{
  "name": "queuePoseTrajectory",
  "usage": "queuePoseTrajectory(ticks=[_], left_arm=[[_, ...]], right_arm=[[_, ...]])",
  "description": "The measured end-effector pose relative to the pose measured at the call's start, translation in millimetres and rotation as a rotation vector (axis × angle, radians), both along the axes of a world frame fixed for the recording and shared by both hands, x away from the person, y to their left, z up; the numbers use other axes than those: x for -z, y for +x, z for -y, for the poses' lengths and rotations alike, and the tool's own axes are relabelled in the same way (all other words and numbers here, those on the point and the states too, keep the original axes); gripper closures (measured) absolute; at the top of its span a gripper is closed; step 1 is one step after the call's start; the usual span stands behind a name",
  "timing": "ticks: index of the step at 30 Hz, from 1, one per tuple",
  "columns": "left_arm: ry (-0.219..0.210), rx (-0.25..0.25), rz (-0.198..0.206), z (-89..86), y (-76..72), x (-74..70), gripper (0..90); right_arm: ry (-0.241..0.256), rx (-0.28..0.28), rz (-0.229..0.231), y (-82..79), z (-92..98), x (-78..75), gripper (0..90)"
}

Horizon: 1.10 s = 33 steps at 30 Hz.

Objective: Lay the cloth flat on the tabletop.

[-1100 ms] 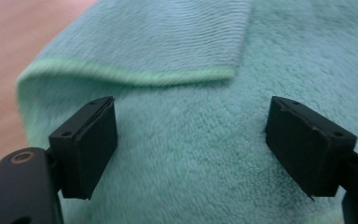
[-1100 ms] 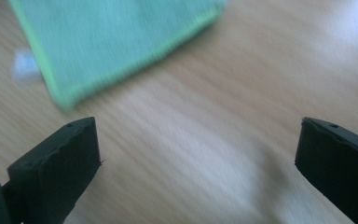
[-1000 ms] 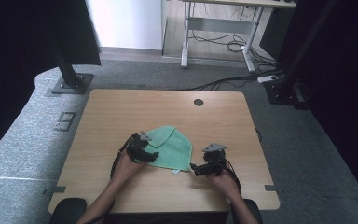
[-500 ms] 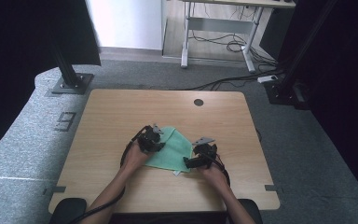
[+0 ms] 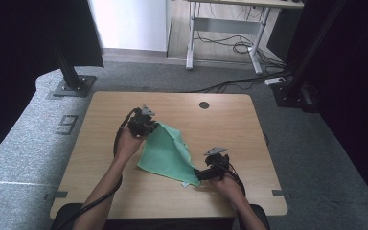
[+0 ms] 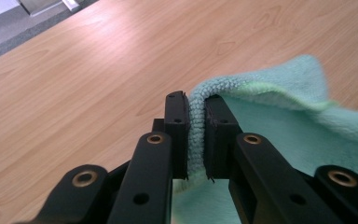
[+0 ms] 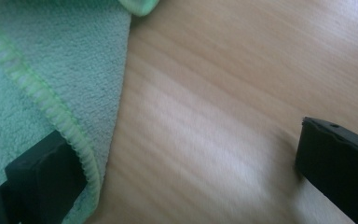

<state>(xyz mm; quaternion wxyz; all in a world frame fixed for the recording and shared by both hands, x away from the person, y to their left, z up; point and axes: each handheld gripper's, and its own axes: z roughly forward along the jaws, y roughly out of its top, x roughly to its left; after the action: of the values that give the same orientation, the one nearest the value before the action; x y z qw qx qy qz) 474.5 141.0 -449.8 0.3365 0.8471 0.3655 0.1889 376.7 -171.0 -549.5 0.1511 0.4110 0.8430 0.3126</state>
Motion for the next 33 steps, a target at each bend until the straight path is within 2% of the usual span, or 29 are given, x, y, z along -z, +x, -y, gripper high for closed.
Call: queuePoseTrajectory(ticks=[4, 7, 9, 11, 13, 16, 19, 21, 24, 27, 31, 33], left_arm=[[0.022, -0.021, -0.054, -6.0, 10.1, 7.7, 79.6], [0.061, -0.045, -0.102, -7.9, 19.7, 25.9, 76.6], [0.073, -0.069, -0.122, -9.2, 25.3, 39.5, 69.1], [0.072, -0.094, -0.11, -12.5, 27.2, 46.1, 56.5], [0.045, -0.102, -0.097, -16.7, 26.2, 45.5, 48.6], [0.008, -0.094, -0.062, -21.4, 20.0, 36.6, 41.7], [-0.003, -0.082, -0.054, -23.1, 13.3, 32.1, 35.4], [-0.006, -0.064, -0.062, -22.7, 9.0, 34.3, 31.9], [0.004, -0.036, -0.084, -20.5, -0.6, 46.7, 30.5], [0.026, -0.032, -0.097, -17.3, -7.6, 64.2, 29.1], [0.049, -0.06, -0.126, -14.4, -4.2, 83.1, 28.0], [0.025, -0.079, -0.135, -14.8, -0.9, 86.3, 26.4]], right_arm=[[-0.003, -0.017, -0.006, -6.5, 9.2, -0.3, 0.0], [-0.002, -0.019, -0.006, -8.5, 13.4, -0.2, 0.0], [-0.004, -0.021, -0.006, -8.5, 14.6, -0.3, 0.0], [-0.006, -0.023, -0.008, -8.3, 15.5, -0.5, 0.0], [-0.005, -0.022, -0.009, -8.8, 16.7, -0.5, 0.0], [-0.005, -0.021, -0.008, -9.4, 18.0, -0.5, 0.0], [-0.011, -0.022, -0.009, -9.6, 18.5, -0.9, 0.0], [-0.009, -0.023, -0.009, -9.9, 19.5, -0.8, 0.0], [-0.008, -0.024, -0.006, -10.9, 22.3, -0.5, 0.0], [-0.001, -0.024, -0.004, -12.2, 26.2, 0.0, 0.0], [-0.003, -0.019, -0.004, -13.6, 28.6, -0.1, 0.0], [-0.003, -0.02, -0.006, -14.2, 29.6, -0.3, 0.0]])
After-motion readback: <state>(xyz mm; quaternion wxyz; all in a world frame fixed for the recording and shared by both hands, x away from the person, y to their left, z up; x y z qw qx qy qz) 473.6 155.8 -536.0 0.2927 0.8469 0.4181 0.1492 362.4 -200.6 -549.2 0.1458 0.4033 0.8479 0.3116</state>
